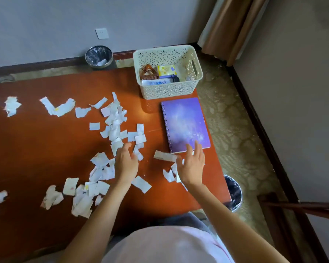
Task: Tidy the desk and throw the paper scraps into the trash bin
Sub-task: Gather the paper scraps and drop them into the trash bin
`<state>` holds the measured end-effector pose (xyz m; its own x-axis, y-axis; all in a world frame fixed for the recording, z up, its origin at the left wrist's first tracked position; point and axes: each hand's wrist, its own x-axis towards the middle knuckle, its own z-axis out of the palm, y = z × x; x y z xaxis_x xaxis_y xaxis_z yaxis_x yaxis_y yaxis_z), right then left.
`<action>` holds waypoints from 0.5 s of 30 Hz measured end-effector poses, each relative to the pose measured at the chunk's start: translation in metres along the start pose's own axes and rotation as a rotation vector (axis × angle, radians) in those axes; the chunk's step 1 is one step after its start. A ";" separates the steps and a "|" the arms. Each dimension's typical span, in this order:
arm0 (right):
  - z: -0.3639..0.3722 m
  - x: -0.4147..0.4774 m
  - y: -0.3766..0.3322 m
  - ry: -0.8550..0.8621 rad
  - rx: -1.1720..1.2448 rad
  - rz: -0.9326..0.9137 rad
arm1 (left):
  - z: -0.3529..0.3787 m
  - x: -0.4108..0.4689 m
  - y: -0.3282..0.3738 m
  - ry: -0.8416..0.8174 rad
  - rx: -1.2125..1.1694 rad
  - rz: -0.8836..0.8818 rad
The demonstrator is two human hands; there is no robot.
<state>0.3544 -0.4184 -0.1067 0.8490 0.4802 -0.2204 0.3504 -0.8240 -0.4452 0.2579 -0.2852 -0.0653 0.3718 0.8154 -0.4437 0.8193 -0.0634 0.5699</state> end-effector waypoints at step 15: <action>0.077 -0.072 -0.013 0.043 0.203 -0.068 | 0.039 -0.036 -0.089 0.094 -0.023 0.191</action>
<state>0.2584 -0.4187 -0.1513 0.8438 0.5155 -0.1491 0.3238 -0.7107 -0.6246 0.1883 -0.3318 -0.1271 0.4765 0.8399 -0.2600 0.7271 -0.2102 0.6535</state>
